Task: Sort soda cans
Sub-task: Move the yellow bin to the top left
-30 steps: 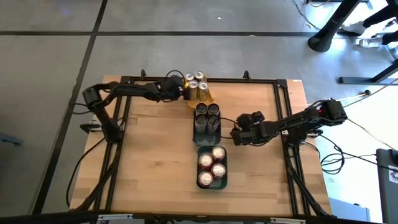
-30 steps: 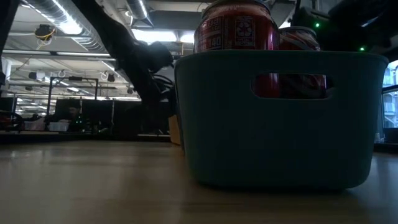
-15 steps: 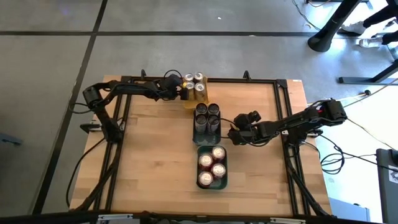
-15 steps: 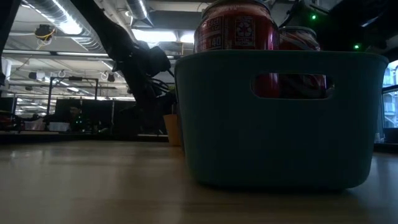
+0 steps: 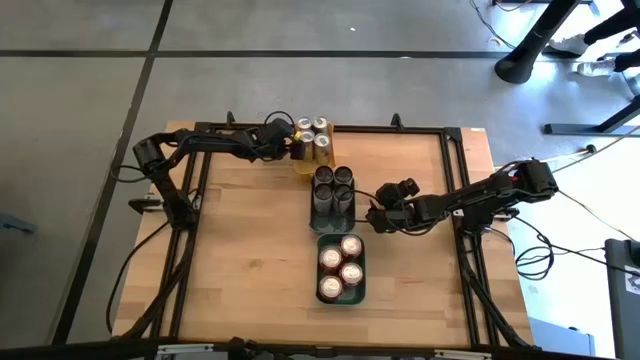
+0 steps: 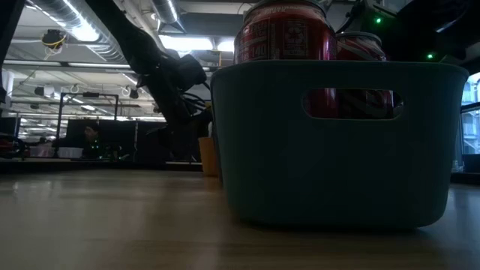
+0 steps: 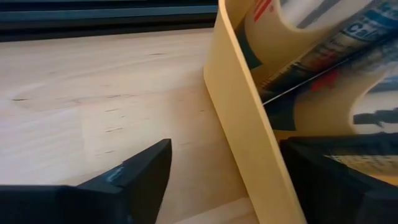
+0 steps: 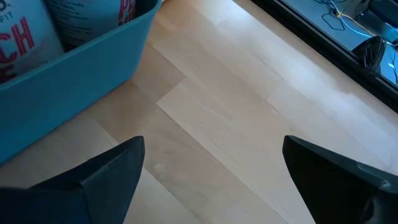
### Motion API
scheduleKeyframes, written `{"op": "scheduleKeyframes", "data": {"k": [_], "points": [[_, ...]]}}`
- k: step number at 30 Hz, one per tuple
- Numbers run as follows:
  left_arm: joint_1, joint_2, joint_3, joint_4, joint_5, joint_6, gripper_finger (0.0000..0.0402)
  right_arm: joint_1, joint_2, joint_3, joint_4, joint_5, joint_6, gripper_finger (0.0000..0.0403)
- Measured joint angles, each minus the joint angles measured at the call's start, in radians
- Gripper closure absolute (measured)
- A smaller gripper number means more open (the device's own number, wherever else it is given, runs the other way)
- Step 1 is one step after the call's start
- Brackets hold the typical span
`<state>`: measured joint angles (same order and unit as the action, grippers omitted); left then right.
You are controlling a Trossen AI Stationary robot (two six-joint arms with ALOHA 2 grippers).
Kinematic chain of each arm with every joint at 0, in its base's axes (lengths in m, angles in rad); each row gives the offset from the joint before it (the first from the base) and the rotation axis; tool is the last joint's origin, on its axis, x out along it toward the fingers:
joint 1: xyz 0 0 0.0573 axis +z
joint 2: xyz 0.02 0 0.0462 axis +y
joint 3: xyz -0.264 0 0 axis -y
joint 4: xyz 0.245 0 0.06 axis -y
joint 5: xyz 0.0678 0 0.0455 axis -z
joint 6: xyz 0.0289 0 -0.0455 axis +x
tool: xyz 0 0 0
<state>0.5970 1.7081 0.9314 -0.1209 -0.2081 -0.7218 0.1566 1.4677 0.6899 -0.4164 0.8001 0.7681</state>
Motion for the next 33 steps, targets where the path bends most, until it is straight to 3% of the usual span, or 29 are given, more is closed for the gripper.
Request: {"op": "scheduleKeyframes", "data": {"k": [14, 33], "points": [[-0.001, 0.0, 0.002, 0.01, -0.001, 0.002, 0.0277, 0.0, 0.0, 0.0, 0.001, -0.033, -0.014, 0.0022], [-0.001, -0.001, 0.002, -0.004, -0.043, 0.022, 0.0397, 0.0, 0.0, 0.0, 0.004, -0.032, -0.017, 0.0022]]}}
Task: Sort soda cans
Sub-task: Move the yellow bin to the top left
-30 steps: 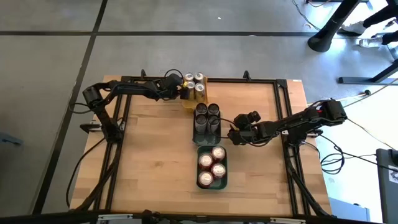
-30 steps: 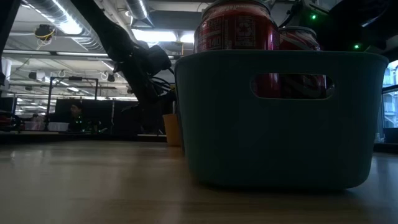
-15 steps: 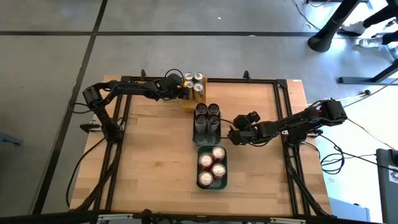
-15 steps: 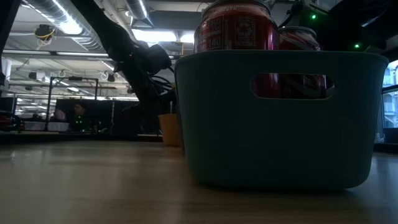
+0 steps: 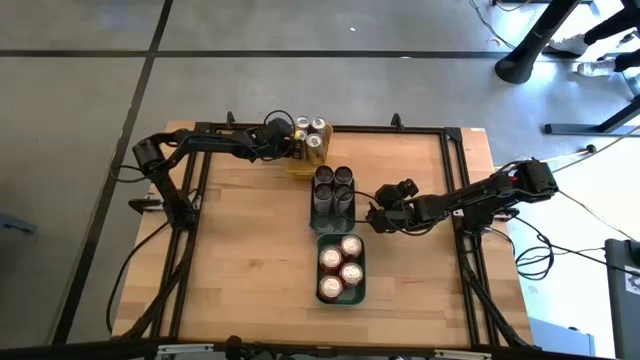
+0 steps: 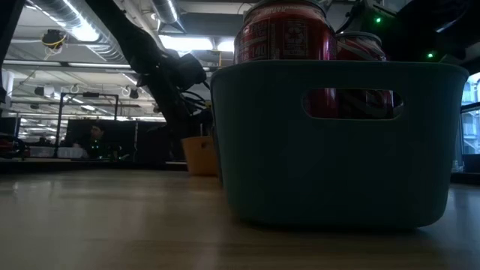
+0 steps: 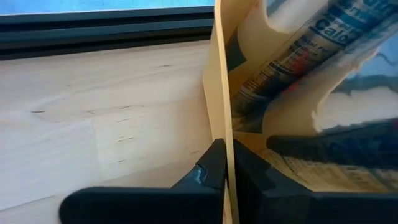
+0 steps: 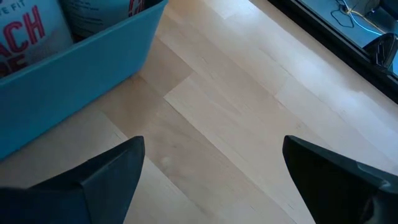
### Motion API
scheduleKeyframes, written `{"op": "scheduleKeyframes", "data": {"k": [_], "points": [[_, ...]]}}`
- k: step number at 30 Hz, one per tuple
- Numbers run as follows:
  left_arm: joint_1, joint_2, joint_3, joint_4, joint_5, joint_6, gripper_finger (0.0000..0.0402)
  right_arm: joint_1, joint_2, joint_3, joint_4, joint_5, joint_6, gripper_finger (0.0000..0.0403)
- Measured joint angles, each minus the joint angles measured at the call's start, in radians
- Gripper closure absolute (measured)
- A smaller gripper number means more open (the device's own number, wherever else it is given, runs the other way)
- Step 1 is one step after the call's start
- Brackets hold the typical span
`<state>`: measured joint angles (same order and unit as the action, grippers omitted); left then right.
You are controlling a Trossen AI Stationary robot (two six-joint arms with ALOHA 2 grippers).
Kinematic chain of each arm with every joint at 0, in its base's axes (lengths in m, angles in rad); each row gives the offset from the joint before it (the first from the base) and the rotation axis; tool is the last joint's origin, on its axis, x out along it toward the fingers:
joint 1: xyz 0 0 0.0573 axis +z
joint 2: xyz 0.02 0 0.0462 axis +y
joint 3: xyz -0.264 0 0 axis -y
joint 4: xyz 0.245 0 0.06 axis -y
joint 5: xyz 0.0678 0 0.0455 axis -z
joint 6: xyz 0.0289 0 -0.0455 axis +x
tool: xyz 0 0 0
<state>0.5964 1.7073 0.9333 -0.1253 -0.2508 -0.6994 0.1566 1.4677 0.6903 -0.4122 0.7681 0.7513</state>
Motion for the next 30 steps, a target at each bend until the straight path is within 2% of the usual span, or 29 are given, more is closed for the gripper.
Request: {"op": "scheduleKeyframes", "data": {"k": [15, 25, 30], "points": [[0.0, -0.002, 0.002, -0.07, -0.032, 0.0, 0.0399, 0.0, 0.0, 0.0, 0.0, -0.001, 0.0, 0.0022], [-0.02, -0.009, 0.003, -0.165, -0.114, -0.008, 0.0399, 0.0, 0.0, 0.0, 0.0, -0.004, 0.0, 0.0022], [-0.027, -0.071, -0.004, -0.231, -0.157, -0.007, 0.04, 0.0, 0.0, 0.0, 0.0, -0.005, 0.001, 0.0022]]}}
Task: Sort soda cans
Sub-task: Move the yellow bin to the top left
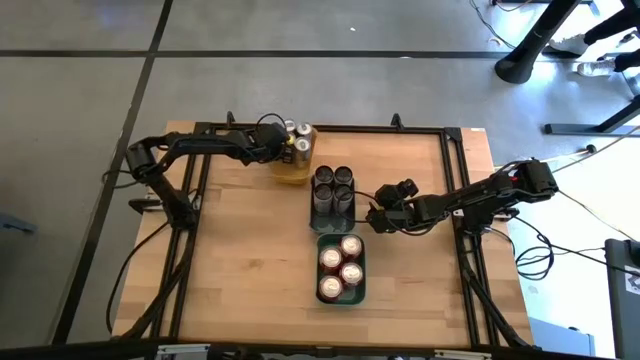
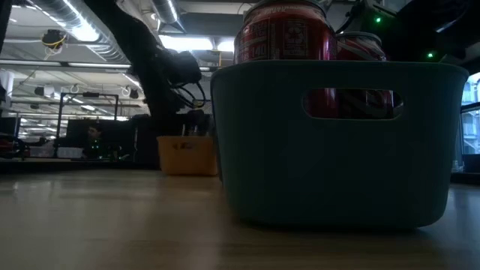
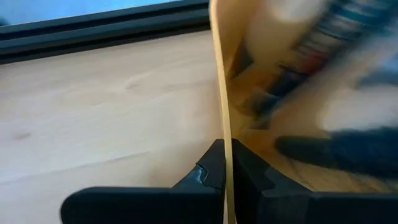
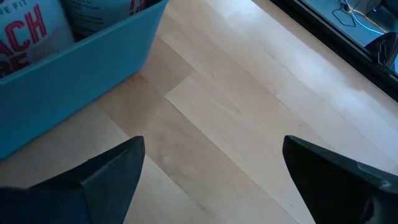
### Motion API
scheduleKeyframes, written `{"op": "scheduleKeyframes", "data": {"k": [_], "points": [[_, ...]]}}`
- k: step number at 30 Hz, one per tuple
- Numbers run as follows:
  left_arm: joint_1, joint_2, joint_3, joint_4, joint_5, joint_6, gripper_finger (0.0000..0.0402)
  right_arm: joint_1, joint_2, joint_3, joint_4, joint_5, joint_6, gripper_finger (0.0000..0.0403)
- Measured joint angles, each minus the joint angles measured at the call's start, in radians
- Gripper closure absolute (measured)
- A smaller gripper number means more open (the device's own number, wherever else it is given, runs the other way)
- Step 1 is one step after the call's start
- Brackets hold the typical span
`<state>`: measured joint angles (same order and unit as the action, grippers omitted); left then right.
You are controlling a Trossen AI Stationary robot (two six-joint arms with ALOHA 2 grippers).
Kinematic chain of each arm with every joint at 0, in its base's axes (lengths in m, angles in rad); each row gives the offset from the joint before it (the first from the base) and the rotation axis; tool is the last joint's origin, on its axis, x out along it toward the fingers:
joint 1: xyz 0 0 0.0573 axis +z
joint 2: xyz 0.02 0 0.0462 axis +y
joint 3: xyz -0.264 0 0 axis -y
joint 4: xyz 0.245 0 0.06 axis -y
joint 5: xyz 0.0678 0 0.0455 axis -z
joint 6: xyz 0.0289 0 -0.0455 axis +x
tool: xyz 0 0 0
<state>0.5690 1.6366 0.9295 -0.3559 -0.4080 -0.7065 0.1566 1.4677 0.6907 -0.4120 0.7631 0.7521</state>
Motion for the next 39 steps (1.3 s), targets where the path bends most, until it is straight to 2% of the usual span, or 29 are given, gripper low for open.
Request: {"op": "scheduleKeyframes", "data": {"k": [6, 18, 23, 30, 39], "points": [[0.025, -0.079, -0.002, -0.087, -0.046, 0.013, 0.04, 0.0, 0.0, 0.0, 0.0, 0.001, -0.001, 0.0022], [0.069, -0.081, -0.056, -0.105, -0.045, -0.021, 0.0396, 0.0, 0.0, 0.0, 0.0, 0.004, -0.002, 0.0022], [0.069, -0.083, -0.056, -0.124, -0.08, -0.037, 0.0399, 0.0, 0.0, 0.0, 0.0, 0.005, -0.002, 0.0022], [0.065, -0.084, -0.055, -0.181, -0.182, -0.085, 0.0391, 0.0, 0.0, 0.0, 0.0, 0.004, -0.002, 0.0022], [0.066, -0.083, -0.055, -0.208, -0.168, -0.056, 0.0389, 0.0, 0.0, 0.0, 0.0, -0.015, 0.0, 0.0022]]}}
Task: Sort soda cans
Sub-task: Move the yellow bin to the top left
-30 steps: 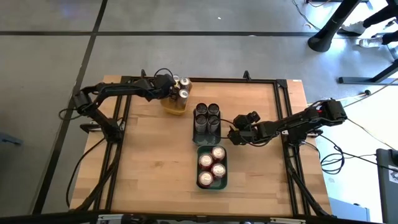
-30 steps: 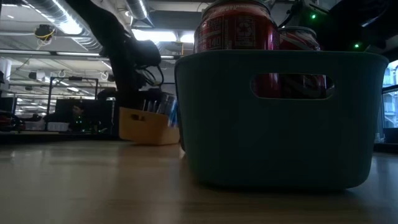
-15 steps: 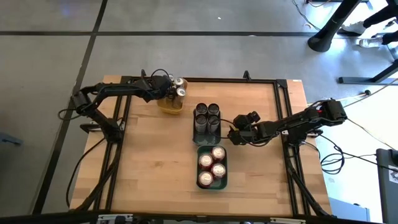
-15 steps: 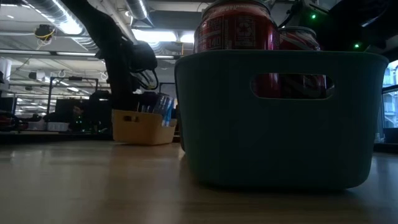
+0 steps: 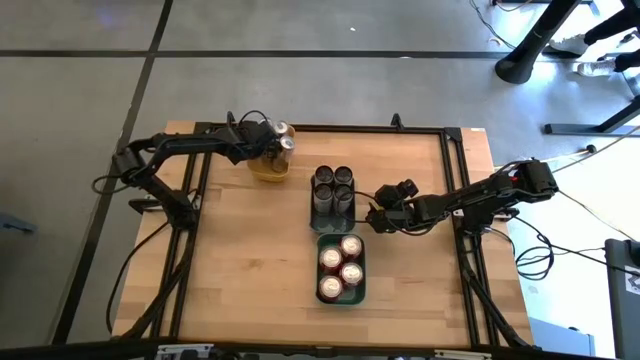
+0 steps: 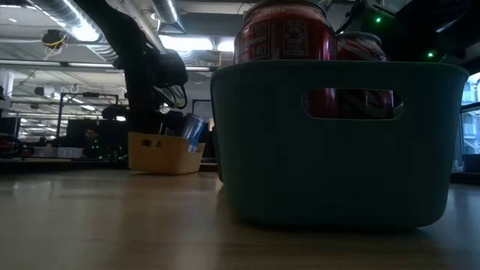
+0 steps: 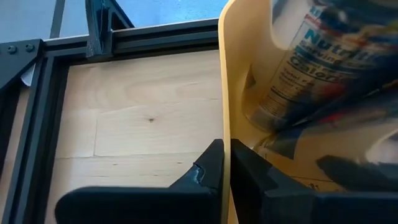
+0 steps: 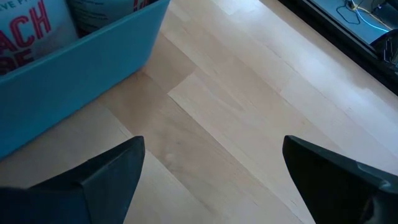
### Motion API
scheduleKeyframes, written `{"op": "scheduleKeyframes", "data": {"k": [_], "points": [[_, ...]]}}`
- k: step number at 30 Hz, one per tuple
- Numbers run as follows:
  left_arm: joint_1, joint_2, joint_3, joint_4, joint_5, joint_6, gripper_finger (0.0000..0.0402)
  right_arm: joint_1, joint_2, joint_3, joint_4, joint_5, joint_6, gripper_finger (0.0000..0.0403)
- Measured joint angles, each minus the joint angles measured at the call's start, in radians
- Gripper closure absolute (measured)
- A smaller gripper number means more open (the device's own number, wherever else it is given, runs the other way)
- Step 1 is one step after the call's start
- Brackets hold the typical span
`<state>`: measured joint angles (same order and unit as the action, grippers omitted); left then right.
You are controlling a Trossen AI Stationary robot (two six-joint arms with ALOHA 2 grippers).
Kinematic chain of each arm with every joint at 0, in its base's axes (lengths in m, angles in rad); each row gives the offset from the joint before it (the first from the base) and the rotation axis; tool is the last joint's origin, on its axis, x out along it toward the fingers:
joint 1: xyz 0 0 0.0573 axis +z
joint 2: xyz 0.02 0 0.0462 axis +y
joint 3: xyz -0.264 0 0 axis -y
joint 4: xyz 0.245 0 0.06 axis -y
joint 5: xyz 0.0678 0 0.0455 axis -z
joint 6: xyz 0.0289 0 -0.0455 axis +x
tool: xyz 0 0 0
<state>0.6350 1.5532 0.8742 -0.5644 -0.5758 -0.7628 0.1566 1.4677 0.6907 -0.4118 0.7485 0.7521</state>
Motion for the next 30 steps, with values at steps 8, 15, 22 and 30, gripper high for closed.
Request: {"op": "scheduleKeyframes", "data": {"k": [8, 15, 22, 30], "points": [[0.011, 0.0, 0.0, -0.008, 0.035, 0.038, 0.0345, 0.0, 0.0, 0.0, 0.0, 0.0, 0.001, 0.0022], [0.009, -0.049, -0.005, -0.026, 0.045, 0.088, 0.0275, 0.0, 0.0, 0.0, 0.0, 0.0, 0.001, 0.0022], [0.007, -0.225, -0.005, -0.022, 0.056, 0.179, 0.0253, 0.0, 0.0, 0.0, 0.001, -0.001, 0.001, 0.0022], [-0.076, -0.389, -0.005, -0.018, 0.236, 0.345, 0.0257, 0.0, 0.0, 0.0, 0.006, -0.001, 0.001, 0.0022]]}}
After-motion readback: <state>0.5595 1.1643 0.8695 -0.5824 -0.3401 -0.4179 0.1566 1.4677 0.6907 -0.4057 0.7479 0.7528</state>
